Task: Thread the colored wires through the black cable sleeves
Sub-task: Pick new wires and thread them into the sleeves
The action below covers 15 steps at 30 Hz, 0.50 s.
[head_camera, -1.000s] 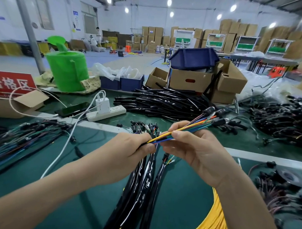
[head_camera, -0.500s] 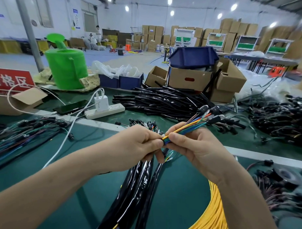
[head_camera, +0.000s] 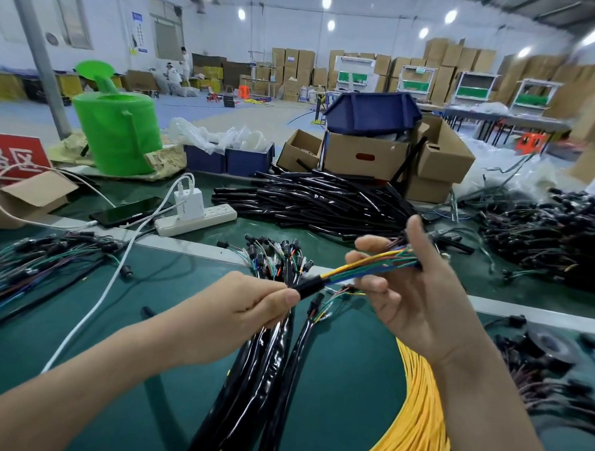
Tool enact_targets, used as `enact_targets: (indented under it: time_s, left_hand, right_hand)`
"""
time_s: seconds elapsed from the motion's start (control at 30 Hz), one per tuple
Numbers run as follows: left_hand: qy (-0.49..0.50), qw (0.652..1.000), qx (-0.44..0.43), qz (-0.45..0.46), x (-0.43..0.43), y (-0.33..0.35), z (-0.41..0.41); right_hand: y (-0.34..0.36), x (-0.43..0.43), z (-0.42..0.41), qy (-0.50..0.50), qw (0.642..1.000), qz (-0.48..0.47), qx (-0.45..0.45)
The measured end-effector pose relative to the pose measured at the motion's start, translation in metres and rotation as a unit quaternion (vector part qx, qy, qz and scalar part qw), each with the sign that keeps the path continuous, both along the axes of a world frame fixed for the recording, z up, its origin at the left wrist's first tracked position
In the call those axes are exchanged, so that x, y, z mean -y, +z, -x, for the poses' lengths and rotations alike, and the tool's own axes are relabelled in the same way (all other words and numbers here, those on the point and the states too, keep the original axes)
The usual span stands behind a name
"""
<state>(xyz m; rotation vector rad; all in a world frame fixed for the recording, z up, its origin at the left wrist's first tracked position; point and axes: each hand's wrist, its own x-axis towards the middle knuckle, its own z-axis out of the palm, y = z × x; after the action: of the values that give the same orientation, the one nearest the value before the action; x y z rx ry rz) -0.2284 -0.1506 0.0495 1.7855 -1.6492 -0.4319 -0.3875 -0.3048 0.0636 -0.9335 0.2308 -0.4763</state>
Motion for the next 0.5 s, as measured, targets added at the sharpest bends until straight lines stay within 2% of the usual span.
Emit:
enact_targets:
  time_s: [0.07, 0.2, 0.3, 0.4, 0.5]
  left_hand:
    - [0.006, 0.999, 0.031, -0.007, 0.001, 0.002, 0.001]
    - [0.018, 0.998, 0.057, -0.006, 0.005, 0.004, 0.003]
    - [0.023, 0.998, 0.060, -0.006, 0.008, 0.006, 0.004]
    - [0.020, 0.998, 0.058, 0.008, 0.008, 0.006, 0.005]
    - [0.029, 0.997, 0.056, 0.035, 0.008, 0.002, 0.005]
  right_hand:
    - [-0.003, -0.003, -0.006, -0.014, 0.999, 0.028, -0.032]
    - [-0.011, -0.029, -0.028, 0.002, 0.979, 0.166, -0.116]
    - [-0.015, -0.042, -0.037, -0.003, 0.969, 0.208, -0.137]
    - [-0.016, -0.043, -0.037, 0.003, 0.967, 0.212, -0.138]
    - [-0.013, -0.039, -0.035, 0.006, 0.978, 0.183, -0.101]
